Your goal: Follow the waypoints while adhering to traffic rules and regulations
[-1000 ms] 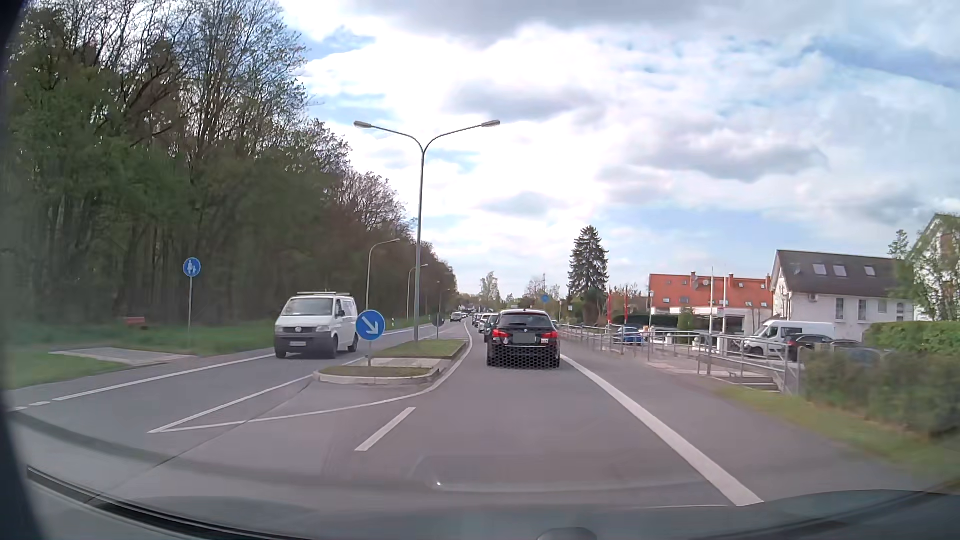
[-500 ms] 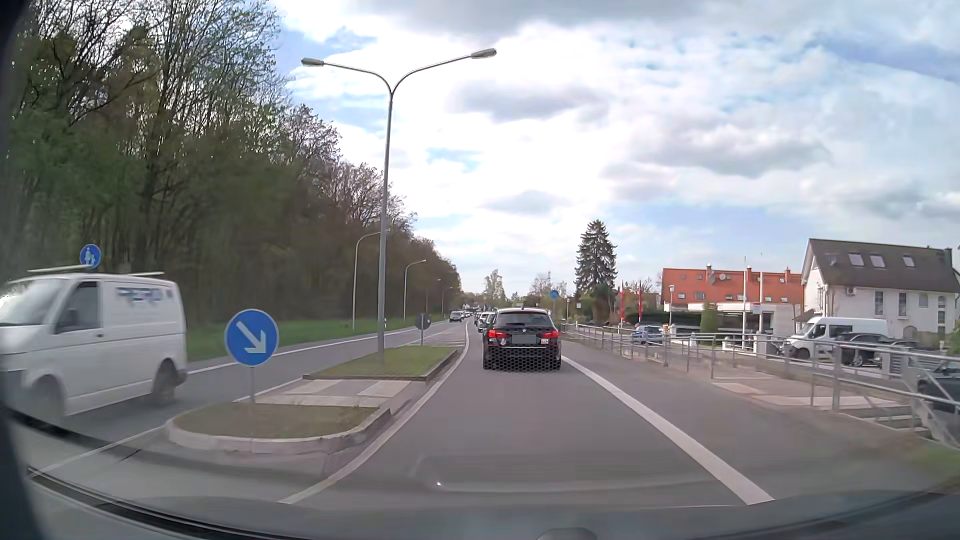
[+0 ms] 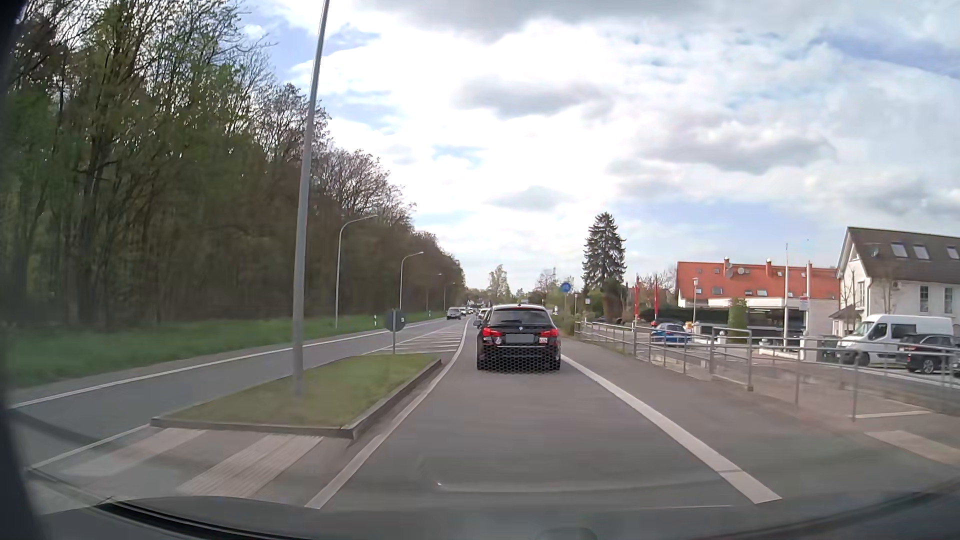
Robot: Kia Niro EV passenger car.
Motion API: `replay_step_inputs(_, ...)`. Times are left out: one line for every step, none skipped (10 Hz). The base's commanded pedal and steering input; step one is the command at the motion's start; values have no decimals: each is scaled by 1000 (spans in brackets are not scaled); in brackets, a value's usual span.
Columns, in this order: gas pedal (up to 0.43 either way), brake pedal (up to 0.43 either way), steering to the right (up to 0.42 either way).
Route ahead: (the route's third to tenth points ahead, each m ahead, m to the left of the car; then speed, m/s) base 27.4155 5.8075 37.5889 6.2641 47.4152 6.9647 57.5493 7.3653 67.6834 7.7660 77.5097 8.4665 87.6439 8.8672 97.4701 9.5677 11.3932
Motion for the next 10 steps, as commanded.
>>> replay_step_inputs(0, 146, -10)
replay_step_inputs(0, 152, -12)
replay_step_inputs(0, 159, -12)
replay_step_inputs(0, 159, -13)
replay_step_inputs(0, 165, -13)
replay_step_inputs(0, 165, -13)
replay_step_inputs(0, 165, -14)
replay_step_inputs(0, 171, -14)
replay_step_inputs(0, 171, -14)
replay_step_inputs(0, 171, -14)
